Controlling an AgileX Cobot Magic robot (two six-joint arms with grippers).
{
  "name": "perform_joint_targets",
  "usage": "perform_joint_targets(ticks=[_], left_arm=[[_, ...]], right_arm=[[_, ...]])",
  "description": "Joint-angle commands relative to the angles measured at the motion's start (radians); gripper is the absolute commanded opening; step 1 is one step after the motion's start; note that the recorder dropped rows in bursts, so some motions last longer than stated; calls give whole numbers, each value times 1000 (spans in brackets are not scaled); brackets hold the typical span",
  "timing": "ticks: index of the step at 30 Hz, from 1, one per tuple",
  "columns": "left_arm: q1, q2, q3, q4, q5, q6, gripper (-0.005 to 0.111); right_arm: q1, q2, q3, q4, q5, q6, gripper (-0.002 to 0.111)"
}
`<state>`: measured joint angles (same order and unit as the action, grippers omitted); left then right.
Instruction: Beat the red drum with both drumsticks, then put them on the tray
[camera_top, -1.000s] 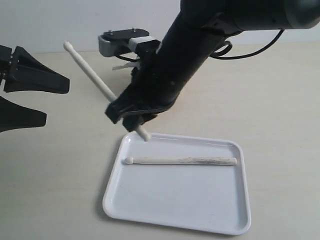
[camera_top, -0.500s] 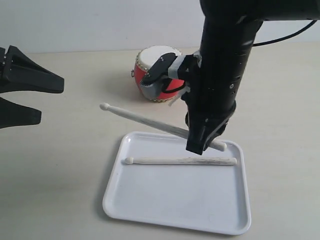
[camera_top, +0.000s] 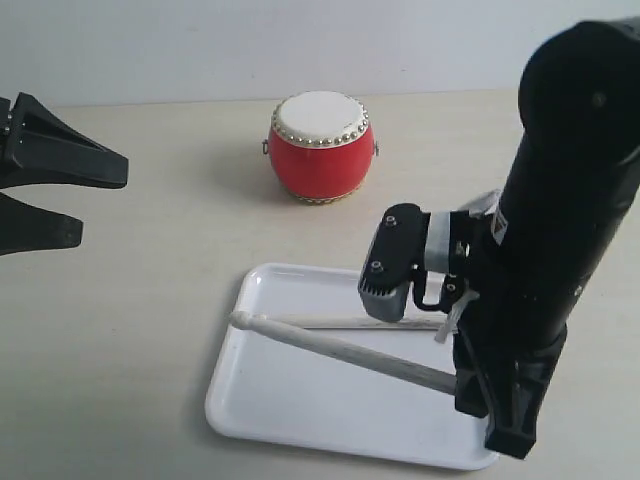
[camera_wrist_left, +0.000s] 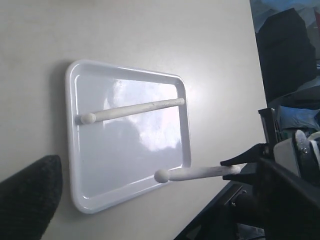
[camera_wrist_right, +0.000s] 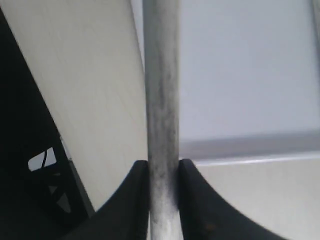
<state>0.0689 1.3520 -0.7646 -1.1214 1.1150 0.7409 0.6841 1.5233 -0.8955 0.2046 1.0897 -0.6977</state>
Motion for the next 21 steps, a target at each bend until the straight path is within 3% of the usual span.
perform_joint_targets(ticks=[1,12,21], left_arm=[[4,-9,4,-6,11,14,98],[4,-9,4,-6,14,25,98],[4,-9,4,-6,16,37,98]], right_arm=[[-3,-27,96,83,-155,-119,0],[-3,-30,171,39,-327,-232,0],[-3,-21,171,-12,-335,-268,0]])
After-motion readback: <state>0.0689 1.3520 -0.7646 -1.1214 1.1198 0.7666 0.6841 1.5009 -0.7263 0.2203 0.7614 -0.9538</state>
